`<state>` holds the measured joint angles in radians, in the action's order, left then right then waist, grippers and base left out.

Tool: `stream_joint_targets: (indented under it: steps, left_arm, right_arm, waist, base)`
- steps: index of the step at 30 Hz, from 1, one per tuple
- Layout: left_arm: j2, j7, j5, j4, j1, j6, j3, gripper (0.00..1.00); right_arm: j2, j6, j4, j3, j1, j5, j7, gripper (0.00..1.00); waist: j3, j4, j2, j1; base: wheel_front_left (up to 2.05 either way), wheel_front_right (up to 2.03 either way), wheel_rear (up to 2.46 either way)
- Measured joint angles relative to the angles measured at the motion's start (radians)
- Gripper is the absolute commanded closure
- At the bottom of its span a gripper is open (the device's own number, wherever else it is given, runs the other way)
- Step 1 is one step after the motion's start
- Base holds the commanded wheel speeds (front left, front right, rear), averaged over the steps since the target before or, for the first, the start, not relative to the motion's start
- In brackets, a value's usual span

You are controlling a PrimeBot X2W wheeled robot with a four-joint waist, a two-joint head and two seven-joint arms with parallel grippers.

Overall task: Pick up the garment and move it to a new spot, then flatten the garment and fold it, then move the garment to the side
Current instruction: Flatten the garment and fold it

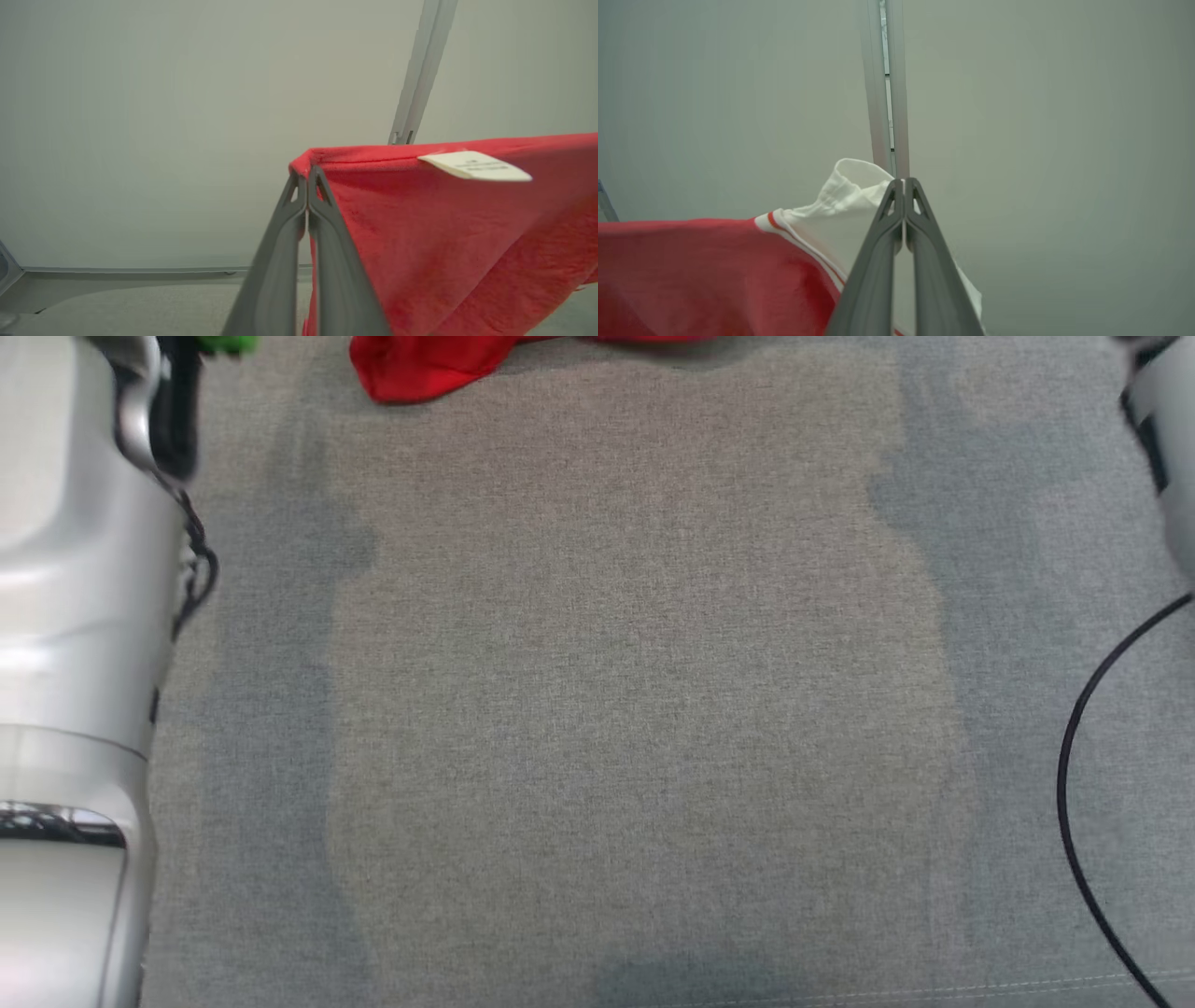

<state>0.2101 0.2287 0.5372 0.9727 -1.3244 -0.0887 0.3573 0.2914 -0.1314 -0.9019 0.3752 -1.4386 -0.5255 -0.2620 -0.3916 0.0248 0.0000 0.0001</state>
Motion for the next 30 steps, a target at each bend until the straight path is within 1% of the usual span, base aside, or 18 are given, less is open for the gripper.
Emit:
stream_joint_targets:
  steps: [4, 8, 11, 13, 15, 17, 21, 25, 30]
  left_arm:
    - [-0.029, 0.011, 0.041, 0.081, 0.06, -0.017, -0.015, 1.0]
    - [-0.066, 0.027, 0.081, 0.104, 0.147, -0.026, -0.041, 1.0]
    - [-0.091, 0.029, 0.087, 0.08, 0.248, -0.031, -0.054, 1.0]
    - [-0.093, 0.029, 0.081, 0.019, 0.327, -0.031, -0.077, 1.0]
    - [-0.093, 0.029, 0.069, -0.052, 0.417, -0.021, -0.107, 1.0]
    - [-0.094, 0.029, 0.042, -0.13, 0.525, -0.011, -0.125, 1.0]
    - [-0.099, 0.029, -0.003, -0.271, 0.728, 0.01, -0.144, 1.0]
    - [-0.09, 0.029, -0.047, -0.411, 0.908, 0.039, -0.15, 1.0]
    - [-0.063, 0.013, -0.065, -0.586, 1.112, 0.091, -0.135, 1.0]
  right_arm:
    - [0.003, 0.0, 0.017, 0.026, 0.094, -0.062, -0.001, 1.0]
    - [0.021, 0.0, 0.104, 0.026, 0.242, -0.113, -0.001, 1.0]
    - [0.042, 0.0, 0.188, 0.005, 0.397, -0.143, -0.001, 1.0]
    - [0.042, 0.0, 0.256, -0.028, 0.517, -0.153, -0.001, 1.0]
    - [0.04, 0.0, 0.322, -0.041, 0.634, -0.143, -0.001, 1.0]
    - [0.027, 0.0, 0.389, -0.076, 0.757, -0.144, -0.001, 1.0]
    - [0.002, 0.0, 0.52, -0.138, 0.999, -0.107, -0.001, 1.0]
    - [-0.037, 0.0, 0.639, -0.199, 1.213, -0.061, -0.001, 1.0]
    - [-0.093, 0.0, 0.776, -0.273, 1.451, 0.007, 0.006, 1.0]
  waist:
    - [-0.008, -0.004, 0.0, 0.0]
    - [0.001, 0.0, 0.0, 0.0]
    - [0.017, 0.008, 0.0, 0.0]
    - [0.033, 0.012, 0.0, 0.0]
    - [0.051, 0.013, 0.0, 0.0]
    - [0.07, 0.012, 0.0, 0.0]
    - [0.113, 0.01, 0.0, -0.0001]
    - [0.159, 0.008, 0.0, -0.0001]
    - [0.219, 0.004, 0.0, -0.0001]
  base:
    - [0.0, 0.0, 0.0]
    - [0.0, 0.0, 0.0]
    - [0.0, 0.0, 0.0]
    - [0.0, 0.0, 0.0]
    - [0.0, 0.0, 0.0]
    - [0.0, 0.0, 0.0]
    - [0.0, 0.0, 0.0]
    - [0.0, 0.0, 0.0]
    - [0.0, 0.0, 0.0]
